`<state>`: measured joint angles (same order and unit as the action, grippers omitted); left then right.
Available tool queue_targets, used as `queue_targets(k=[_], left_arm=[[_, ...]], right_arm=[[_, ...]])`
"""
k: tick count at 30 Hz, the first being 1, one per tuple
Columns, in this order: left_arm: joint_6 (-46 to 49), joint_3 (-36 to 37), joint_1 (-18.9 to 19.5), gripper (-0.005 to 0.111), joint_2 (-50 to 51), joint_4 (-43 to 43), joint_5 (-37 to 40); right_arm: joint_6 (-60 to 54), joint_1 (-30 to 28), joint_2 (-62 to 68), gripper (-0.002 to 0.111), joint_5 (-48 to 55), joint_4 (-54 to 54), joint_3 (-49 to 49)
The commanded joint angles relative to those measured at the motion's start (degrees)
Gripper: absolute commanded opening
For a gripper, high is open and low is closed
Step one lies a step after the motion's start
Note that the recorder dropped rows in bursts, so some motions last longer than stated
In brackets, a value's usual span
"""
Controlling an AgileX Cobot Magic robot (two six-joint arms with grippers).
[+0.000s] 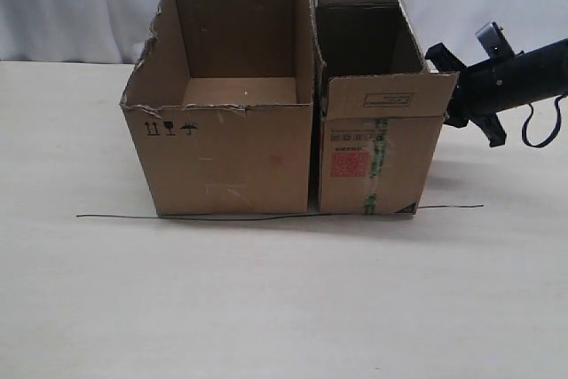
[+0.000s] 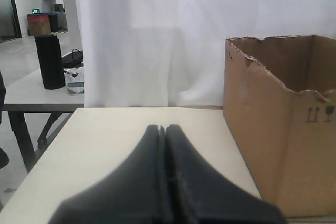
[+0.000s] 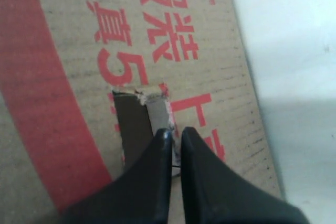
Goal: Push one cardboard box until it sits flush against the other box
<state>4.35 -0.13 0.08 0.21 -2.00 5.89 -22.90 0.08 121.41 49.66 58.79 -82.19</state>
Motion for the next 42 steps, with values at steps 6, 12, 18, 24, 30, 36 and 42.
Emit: queue_targets(k=[6, 12, 18, 24, 30, 36, 42], left_arm=[[-0.1, 0.1, 0.2, 0.000, -0.2, -0.2, -0.2], [-0.1, 0.1, 0.2, 0.000, -0.2, -0.2, -0.5], [-0.1, 0.1, 0.2, 0.000, -0.2, -0.2, -0.5], [-0.1, 0.1, 0.2, 0.000, -0.2, -0.2, -0.5], [-0.1, 0.1, 0.2, 0.000, -0.2, -0.2, -0.5], [-0.1, 0.1, 0.2, 0.000, -0.2, -0.2, -0.3], [-0.1, 0.1, 0.2, 0.000, -0.2, -0.2, -0.3]], right_arm=[[3.1, 1.9, 0.1, 0.005, -0.2, -0.1, -0.3], [3.1, 0.2, -1.0, 0.005, -4.1, -2.8, -0.5], [4.3, -10.2, -19.9, 0.005, -4.1, -21.0, 1.3], [0.9, -9.9, -54.2, 0.005, -13.7, -20.1, 24.1], [-2.1, 3.1, -82.6, 0.005, -11.2, -26.3, 39.0], [-1.8, 10.0, -94.1, 0.005, -10.5, -30.3, 47.1], [-1.8, 10.1, -102.7, 0.005, -10.2, -32.6, 50.9]])
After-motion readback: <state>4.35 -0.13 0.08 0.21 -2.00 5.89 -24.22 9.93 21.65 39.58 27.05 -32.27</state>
